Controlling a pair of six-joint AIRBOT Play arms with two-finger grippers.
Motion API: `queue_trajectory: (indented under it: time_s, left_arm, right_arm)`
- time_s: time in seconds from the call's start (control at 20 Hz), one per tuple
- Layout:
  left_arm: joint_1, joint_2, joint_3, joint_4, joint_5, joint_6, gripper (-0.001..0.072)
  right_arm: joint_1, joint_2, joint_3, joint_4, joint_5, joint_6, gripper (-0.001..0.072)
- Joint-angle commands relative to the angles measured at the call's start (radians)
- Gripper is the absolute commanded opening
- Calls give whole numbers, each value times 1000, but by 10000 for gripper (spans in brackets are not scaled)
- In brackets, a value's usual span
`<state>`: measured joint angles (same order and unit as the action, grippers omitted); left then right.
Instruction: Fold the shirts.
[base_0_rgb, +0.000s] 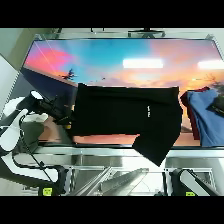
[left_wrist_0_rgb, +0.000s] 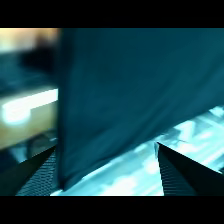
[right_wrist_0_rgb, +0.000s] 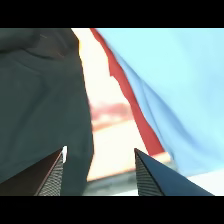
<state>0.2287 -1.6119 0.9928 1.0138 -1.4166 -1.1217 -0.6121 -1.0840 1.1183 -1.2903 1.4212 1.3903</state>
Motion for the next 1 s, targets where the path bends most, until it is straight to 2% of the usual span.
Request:
queue_trajectory:
  time_s: [0.0, 0.05, 0.15, 0.25, 0.3, 0.55, 0.8, 0.95]
  left_arm:
    - [-9, 5, -72, -80, 47, 74, 607]
    - [-20, 5, -75, -86, 45, 75, 445]
    - [-45, 5, -74, -101, 35, 86, 175]
    - [-68, 5, -73, -98, 31, 86, 42]
    - [-77, 5, -73, -98, 30, 87, 22]
    - [-82, 5, -73, -98, 38, 95, 22]
    - [-82, 5, -73, -100, 43, 97, 22]
    - [-82, 5, -73, -100, 32, 96, 23]
  right_arm:
    - [-166, 57, -175, 80, 12, -22, 482]
    - [-177, 56, -235, 111, 1, -55, 482]
    - [-175, 54, -365, 168, -45, -92, 482]
    - [-175, 53, -505, 277, -112, -142, 482]
    - [-175, 50, -565, 308, -144, -150, 482]
    - [-173, 16, -704, 315, -213, -172, 481]
    - [-128, -80, -735, 320, -245, -173, 481]
    - [-29, -134, -735, 327, -235, -176, 481]
